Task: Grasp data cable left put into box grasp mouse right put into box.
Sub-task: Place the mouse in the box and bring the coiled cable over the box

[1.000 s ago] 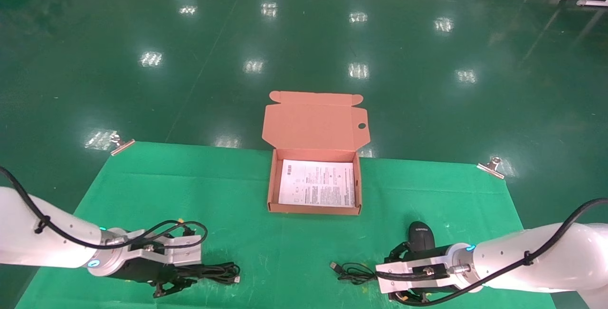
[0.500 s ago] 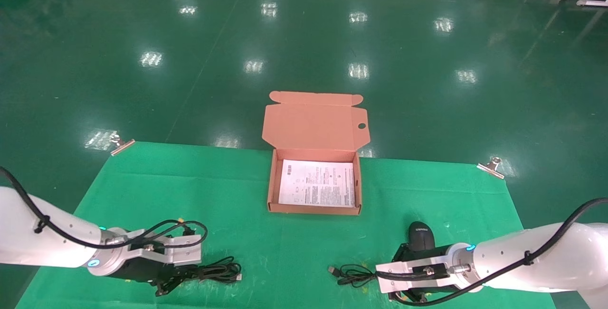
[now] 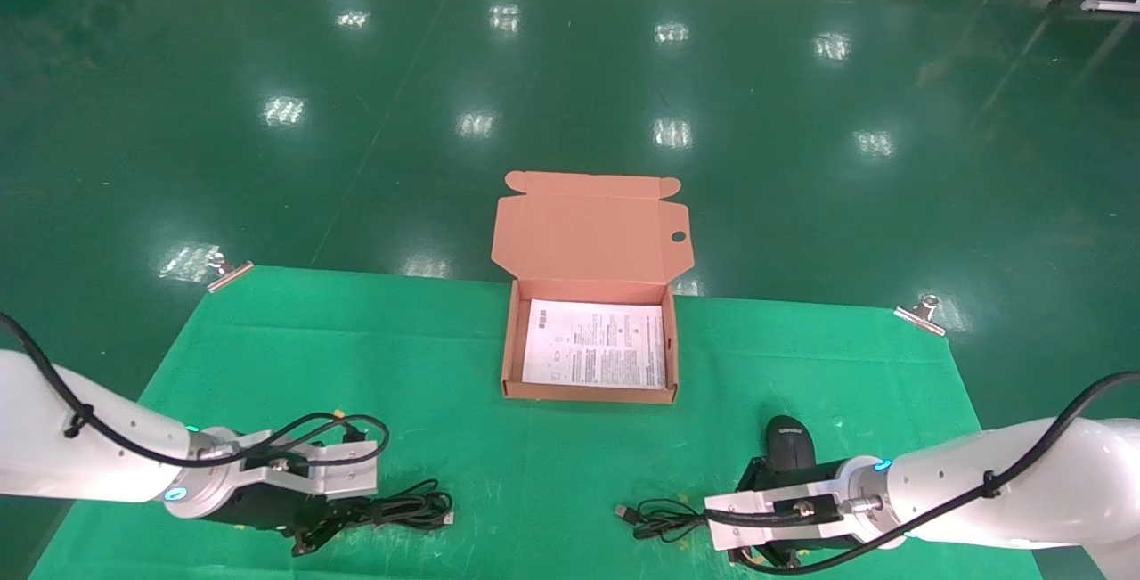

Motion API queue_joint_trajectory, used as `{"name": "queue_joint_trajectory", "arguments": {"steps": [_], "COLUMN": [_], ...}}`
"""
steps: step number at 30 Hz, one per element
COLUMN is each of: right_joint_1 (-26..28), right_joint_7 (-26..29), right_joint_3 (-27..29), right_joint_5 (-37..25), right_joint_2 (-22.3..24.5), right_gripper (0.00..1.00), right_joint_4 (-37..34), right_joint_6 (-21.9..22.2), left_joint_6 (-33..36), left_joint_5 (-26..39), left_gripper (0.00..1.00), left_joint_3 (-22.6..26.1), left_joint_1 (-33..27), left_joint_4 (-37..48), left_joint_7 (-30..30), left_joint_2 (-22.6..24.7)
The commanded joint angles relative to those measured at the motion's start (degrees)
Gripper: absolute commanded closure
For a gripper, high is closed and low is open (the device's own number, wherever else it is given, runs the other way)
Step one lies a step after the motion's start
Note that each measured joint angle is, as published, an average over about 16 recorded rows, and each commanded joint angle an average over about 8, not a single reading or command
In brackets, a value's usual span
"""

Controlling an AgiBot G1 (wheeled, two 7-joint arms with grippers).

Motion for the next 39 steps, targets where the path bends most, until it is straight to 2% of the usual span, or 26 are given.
{"name": "queue_joint_trajectory", "arguments": {"steps": [1,7,14,19,23,30,39], "right_joint_1": [-0.1,0.8,2.4,4.6,6.9,12.6,20.3], "right_joint_7": [-0.1,1.7,6.7,11.1,13.6,15.1,10.2], "right_joint_3": [-0.1,1.6,5.3,8.3,10.2,12.0,11.8], "right_joint_5": [0.0,1.7,4.8,5.1,4.6,4.2,5.3], "right_joint_2": [-0.1,2.0,6.9,10.6,11.8,8.4,-1.4], "right_gripper": [1.00,1.00,1.00,1.00,1.00,1.00,1.00], "right_joint_4": [-0.1,1.0,4.6,8.8,11.4,12.2,5.5], "right_joint_6": [0.0,-0.3,-0.6,1.0,2.9,6.2,10.0], "left_joint_6": [0.0,0.5,0.9,0.6,-0.5,-4.2,-9.8], "left_joint_5": [0.0,-0.4,-0.7,-0.2,0.8,3.5,8.3], "left_gripper": [1.00,1.00,1.00,1.00,1.00,1.00,1.00], "left_joint_3": [0.0,-0.5,-2.2,-3.3,-3.9,-4.7,-5.1], "left_joint_1": [0.0,-0.6,-3.3,-5.6,-7.2,-9.8,-13.1], "left_joint_4": [0.1,-1.9,-9.5,-14.5,-17.6,-20.9,-22.2], "left_joint_7": [0.0,0.3,-0.7,-2.1,-3.1,-4.5,-4.9], "left_joint_2": [0.1,-1.2,-5.3,-7.0,-7.1,-5.3,-1.7]}}
